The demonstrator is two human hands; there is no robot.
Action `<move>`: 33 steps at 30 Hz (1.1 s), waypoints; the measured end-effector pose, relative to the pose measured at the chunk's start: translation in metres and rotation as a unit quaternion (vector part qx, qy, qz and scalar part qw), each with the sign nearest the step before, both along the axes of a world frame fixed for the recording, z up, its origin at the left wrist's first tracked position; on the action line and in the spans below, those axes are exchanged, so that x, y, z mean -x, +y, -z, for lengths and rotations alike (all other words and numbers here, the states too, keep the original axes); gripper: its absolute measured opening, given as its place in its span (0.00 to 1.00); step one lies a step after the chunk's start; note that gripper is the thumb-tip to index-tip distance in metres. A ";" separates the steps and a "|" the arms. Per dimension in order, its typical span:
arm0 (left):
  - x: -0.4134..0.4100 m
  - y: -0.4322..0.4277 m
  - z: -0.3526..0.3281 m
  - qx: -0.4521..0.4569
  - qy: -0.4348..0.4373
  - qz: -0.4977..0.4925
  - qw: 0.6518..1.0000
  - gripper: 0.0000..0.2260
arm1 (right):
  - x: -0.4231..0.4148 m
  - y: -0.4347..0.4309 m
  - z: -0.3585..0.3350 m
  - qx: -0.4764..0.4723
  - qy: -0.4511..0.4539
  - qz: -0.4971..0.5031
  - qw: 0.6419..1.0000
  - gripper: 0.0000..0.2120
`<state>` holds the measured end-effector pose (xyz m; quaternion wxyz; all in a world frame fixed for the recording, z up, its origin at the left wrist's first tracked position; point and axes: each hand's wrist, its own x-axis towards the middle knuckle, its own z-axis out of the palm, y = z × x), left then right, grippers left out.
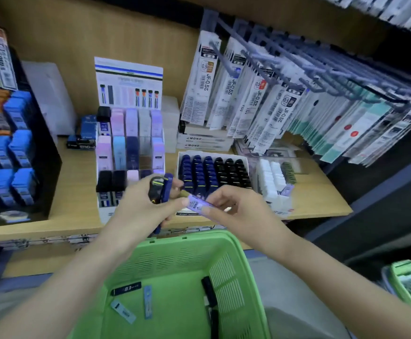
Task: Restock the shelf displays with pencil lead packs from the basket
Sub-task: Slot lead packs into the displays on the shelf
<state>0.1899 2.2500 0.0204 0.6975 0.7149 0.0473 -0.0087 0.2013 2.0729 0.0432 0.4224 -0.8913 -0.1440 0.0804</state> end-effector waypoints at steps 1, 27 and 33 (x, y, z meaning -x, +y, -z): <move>0.000 -0.009 0.000 -0.018 -0.003 0.021 1.000 0.08 | 0.003 -0.007 0.001 0.012 -0.010 -0.006 1.000 0.03; -0.033 -0.136 0.009 -0.017 0.033 0.078 0.996 0.07 | -0.081 -0.186 0.020 0.005 -0.142 0.242 0.960 0.05; -0.033 -0.144 0.008 0.002 0.041 0.087 0.995 0.10 | -0.089 -0.188 0.037 0.088 -0.179 0.203 0.959 0.06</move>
